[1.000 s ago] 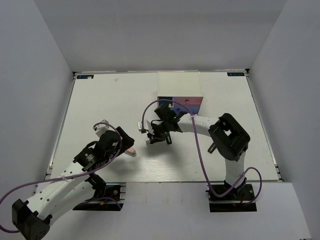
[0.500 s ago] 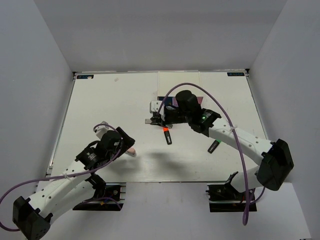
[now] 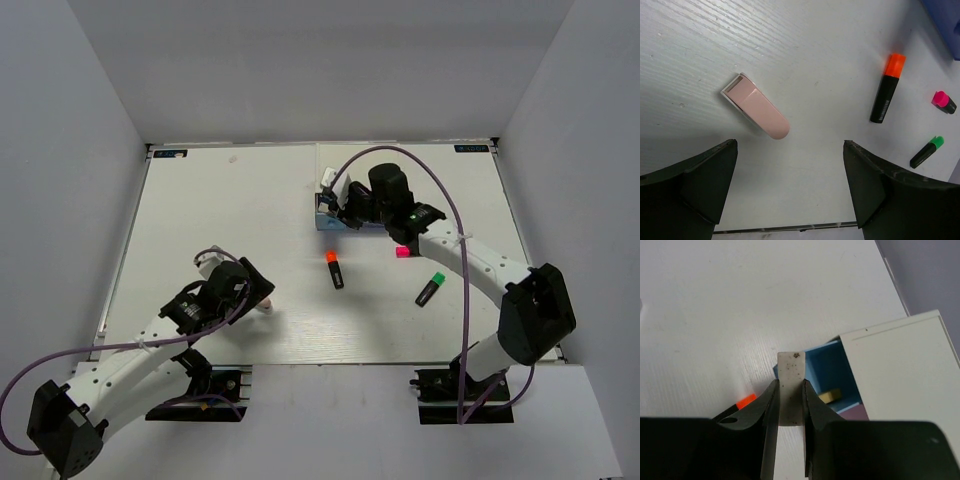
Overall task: Sort the stationery into containers
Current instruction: Place the stationery into the container
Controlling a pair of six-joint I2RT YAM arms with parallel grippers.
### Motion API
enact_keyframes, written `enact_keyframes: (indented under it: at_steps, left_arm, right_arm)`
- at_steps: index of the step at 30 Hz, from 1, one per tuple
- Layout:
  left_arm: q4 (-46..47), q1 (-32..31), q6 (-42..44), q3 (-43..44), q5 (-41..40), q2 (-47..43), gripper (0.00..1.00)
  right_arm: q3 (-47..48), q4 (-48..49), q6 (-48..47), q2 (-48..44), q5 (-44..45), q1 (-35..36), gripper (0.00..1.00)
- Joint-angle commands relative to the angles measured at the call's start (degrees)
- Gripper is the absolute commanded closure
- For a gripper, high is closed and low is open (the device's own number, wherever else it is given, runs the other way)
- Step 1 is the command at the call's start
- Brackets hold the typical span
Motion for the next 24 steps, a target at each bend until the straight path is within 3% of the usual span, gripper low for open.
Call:
enact_keyframes:
  at_steps: [1, 11, 14, 16, 19, 24]
  left_arm:
    - [1.54, 0.09, -0.46, -0.08, 0.78, 0.39, 0.03]
    - [2.07, 0.09, 0.07, -0.08, 1.31, 0.40, 0.03]
    - [2.07, 0.09, 0.07, -0.08, 1.31, 0.40, 0.03]
    - [2.07, 0.09, 0.07, -0.08, 1.31, 0.40, 0.03]
    - [2.07, 0.09, 0.07, -0.08, 1.31, 0.40, 0.03]
    - [2.60, 0.09, 0.07, -0.08, 1.31, 1.54, 0.02]
  right_arm:
    - [3.15, 3.34, -0.62, 1.25, 0.53, -1.52, 0.96]
    - [6.31, 3.61, -3.52, 7.40, -1.06, -3.19, 0.84]
    - [7.72, 3.16, -3.70, 8.81, -1.41, -3.54, 0.77]
    - [8.25, 3.08, -3.70, 8.82, -1.58, -3.46, 0.66]
    - [7.64, 3.43, -3.08, 8.20, -2.28, -3.55, 0.61]
    - [6.76, 3.78, -2.03, 6.19, -4.13, -3.72, 0.66]
